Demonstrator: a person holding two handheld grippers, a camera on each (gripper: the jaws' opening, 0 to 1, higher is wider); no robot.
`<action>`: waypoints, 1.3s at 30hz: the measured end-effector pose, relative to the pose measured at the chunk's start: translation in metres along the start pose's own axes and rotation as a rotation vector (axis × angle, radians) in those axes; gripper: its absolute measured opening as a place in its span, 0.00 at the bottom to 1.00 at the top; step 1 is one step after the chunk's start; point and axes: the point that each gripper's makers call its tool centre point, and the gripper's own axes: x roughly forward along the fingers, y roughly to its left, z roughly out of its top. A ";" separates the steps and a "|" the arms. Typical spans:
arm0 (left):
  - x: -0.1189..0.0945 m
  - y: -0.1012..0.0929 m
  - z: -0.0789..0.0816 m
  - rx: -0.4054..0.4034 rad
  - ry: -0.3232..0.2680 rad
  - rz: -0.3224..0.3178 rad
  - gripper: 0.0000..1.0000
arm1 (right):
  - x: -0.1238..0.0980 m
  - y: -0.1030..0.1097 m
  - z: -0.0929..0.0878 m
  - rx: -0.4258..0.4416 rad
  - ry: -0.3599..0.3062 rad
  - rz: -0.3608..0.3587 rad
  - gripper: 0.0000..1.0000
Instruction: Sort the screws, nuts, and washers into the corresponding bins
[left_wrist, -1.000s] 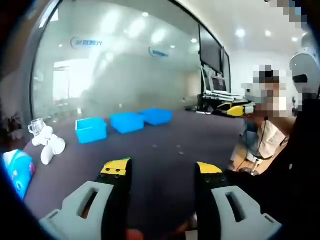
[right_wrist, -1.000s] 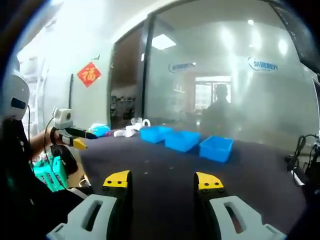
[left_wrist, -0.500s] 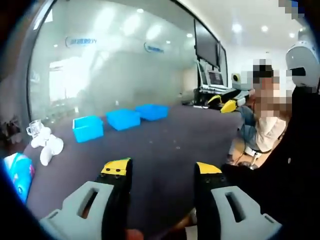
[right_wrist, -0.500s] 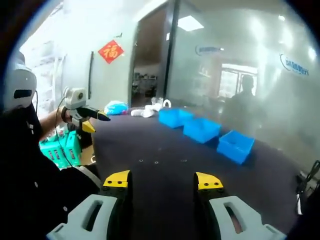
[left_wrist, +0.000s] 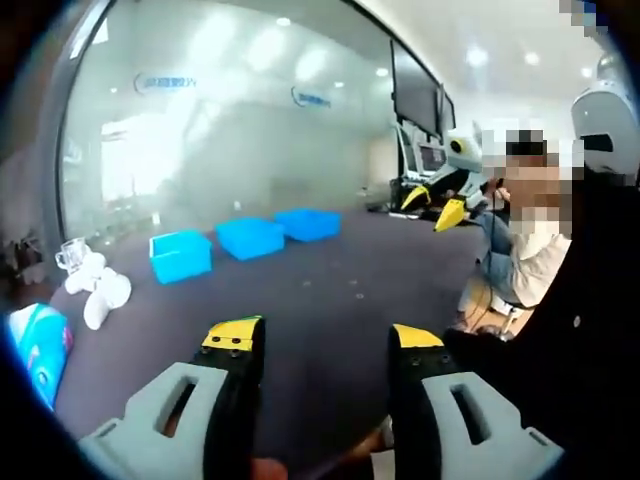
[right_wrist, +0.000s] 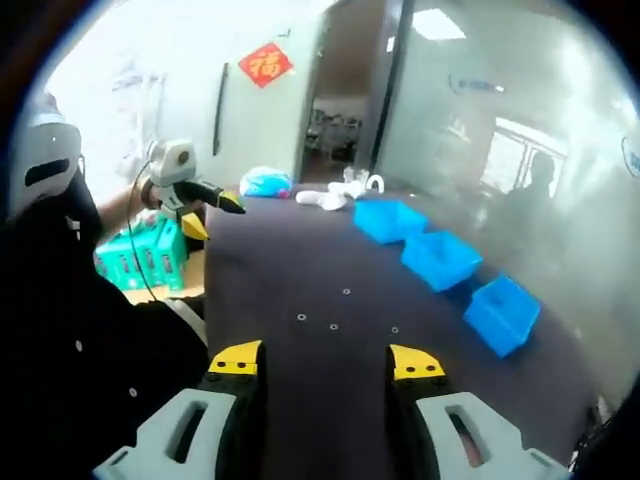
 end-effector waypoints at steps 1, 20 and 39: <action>0.000 0.001 -0.001 -0.002 0.001 0.004 0.46 | 0.002 0.001 0.001 -0.004 0.005 0.007 0.42; -0.002 -0.004 -0.008 0.005 0.031 0.007 0.46 | 0.050 0.016 0.019 -0.206 0.167 0.225 0.36; -0.005 -0.006 -0.010 0.006 0.038 0.040 0.45 | 0.104 0.035 0.003 -0.350 0.371 0.426 0.26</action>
